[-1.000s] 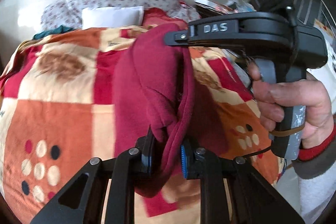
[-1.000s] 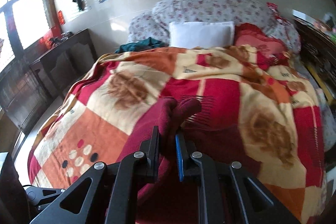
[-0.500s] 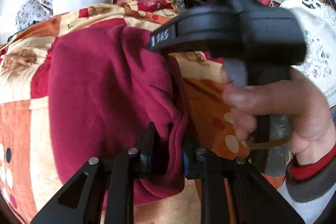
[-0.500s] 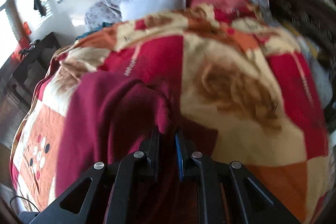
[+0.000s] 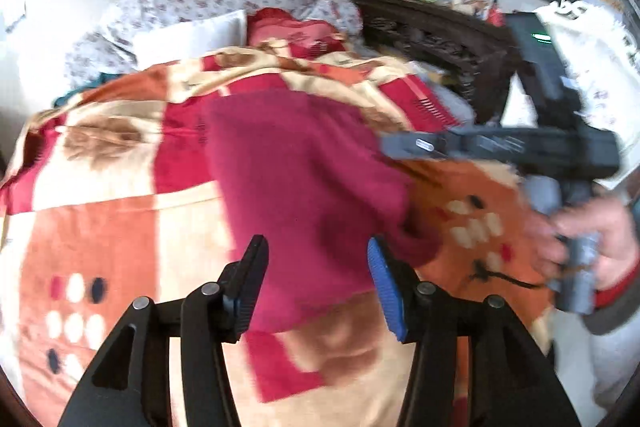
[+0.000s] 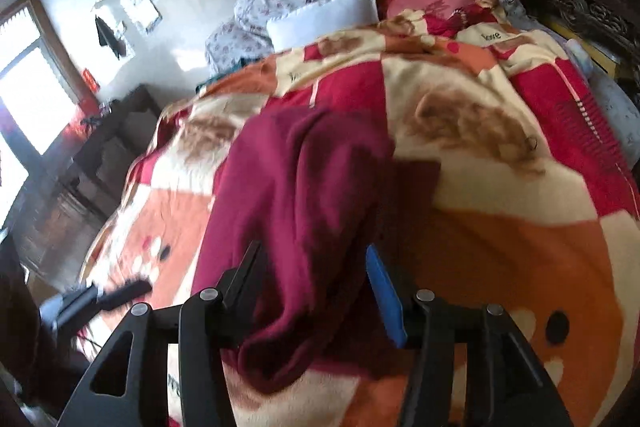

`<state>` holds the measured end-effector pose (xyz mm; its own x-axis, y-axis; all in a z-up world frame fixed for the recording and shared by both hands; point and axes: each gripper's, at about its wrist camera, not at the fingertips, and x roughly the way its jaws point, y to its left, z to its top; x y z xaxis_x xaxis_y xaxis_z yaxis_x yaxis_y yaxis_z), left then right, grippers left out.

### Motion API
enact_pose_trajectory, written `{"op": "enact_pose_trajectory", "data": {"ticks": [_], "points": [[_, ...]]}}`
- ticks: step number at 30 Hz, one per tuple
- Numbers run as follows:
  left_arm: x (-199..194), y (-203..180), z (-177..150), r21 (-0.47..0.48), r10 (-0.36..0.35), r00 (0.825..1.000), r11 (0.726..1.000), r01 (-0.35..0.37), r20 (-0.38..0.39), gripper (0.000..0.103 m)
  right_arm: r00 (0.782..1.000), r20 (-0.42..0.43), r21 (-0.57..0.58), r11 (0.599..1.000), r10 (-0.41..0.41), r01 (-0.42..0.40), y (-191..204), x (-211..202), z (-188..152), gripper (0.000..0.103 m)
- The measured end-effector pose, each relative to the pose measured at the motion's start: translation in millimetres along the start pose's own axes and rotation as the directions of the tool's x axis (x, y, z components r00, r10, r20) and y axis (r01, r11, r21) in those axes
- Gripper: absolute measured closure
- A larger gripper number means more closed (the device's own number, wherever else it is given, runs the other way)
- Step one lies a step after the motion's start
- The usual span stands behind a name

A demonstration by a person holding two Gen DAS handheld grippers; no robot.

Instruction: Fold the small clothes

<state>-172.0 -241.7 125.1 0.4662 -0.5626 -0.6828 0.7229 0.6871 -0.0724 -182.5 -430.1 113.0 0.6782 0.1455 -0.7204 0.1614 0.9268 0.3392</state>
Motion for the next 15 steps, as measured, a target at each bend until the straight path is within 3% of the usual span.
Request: {"op": "enact_pose_trajectory", "data": {"ticks": [2, 4, 9, 15], "points": [[11.6, 10.9, -3.1, -0.034, 0.020, 0.999, 0.999, -0.021, -0.032, 0.052, 1.000, -0.013, -0.005, 1.000, -0.001, 0.001, 2.1, 10.4, -6.7, 0.048], [21.7, 15.1, -6.1, -0.049, 0.049, 0.998, 0.997, -0.051, -0.039, 0.052, 0.999, -0.033, -0.056, 0.998, -0.027, 0.026, 6.9, 19.6, -13.0, 0.082], [43.2, 15.1, -19.8, -0.054, 0.041, 0.995, 0.997, -0.046, -0.091, 0.052, 0.993, -0.031, -0.080, 0.991, -0.114, 0.111, -1.1, 23.6, -35.6, 0.084], [63.4, 18.6, -30.4, -0.084, 0.033, 0.991, 0.995, -0.044, -0.128, 0.052, 0.994, -0.033, -0.024, 0.994, -0.103, 0.103, -14.8, 31.1, -42.8, 0.084]]}}
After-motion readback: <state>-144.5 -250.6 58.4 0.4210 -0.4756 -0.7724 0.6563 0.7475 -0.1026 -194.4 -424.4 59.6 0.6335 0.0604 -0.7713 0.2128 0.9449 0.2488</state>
